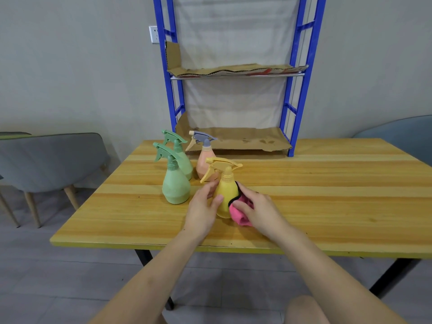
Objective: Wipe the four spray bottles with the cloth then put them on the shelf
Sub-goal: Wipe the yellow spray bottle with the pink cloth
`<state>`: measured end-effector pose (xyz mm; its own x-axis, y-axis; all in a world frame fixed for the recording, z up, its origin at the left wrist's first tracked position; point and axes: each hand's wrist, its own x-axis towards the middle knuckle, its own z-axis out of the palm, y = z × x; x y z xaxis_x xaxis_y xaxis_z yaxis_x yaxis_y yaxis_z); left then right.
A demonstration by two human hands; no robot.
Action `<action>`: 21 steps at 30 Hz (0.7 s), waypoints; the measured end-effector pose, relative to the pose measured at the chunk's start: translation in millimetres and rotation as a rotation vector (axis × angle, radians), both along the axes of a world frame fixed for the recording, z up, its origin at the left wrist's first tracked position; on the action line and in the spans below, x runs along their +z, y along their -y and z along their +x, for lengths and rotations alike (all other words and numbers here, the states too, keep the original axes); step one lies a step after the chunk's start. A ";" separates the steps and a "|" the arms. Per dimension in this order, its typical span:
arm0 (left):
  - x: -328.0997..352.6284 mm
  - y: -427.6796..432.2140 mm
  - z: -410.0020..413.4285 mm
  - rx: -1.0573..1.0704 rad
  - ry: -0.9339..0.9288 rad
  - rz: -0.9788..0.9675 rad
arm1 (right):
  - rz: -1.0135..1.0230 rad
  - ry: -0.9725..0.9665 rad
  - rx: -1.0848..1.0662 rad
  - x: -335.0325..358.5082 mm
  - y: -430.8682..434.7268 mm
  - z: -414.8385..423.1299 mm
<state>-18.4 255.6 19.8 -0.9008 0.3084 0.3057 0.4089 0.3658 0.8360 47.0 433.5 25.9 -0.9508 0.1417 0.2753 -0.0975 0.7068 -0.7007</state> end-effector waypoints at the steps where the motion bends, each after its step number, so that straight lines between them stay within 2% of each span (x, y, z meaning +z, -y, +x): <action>1: -0.3 0.1 -0.3 -0.004 -0.011 -0.014 | -0.043 -0.025 -0.005 4.5 2.4 -3.3; 5: 2.3 -0.8 -2.2 -0.006 -0.034 -0.075 | -0.136 -0.077 -0.033 20.5 12.2 -19.5; 9: 4.7 -0.2 -4.8 0.015 -0.041 -0.105 | -0.123 -0.058 -0.040 10.8 8.2 -13.9; 16: 5.8 -2.0 -1.6 -0.003 -0.038 -0.092 | 0.058 0.051 -0.031 -2.5 -1.7 1.1; 21: 2.1 -3.4 -1.9 -0.004 -0.039 -0.130 | -0.134 -0.047 -0.100 15.1 16.3 -10.3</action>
<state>-20.3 259.1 21.9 -0.8877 0.3514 0.2973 0.4417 0.4686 0.7651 36.7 417.2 41.0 -0.9166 0.2735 0.2917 -0.0665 0.6151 -0.7856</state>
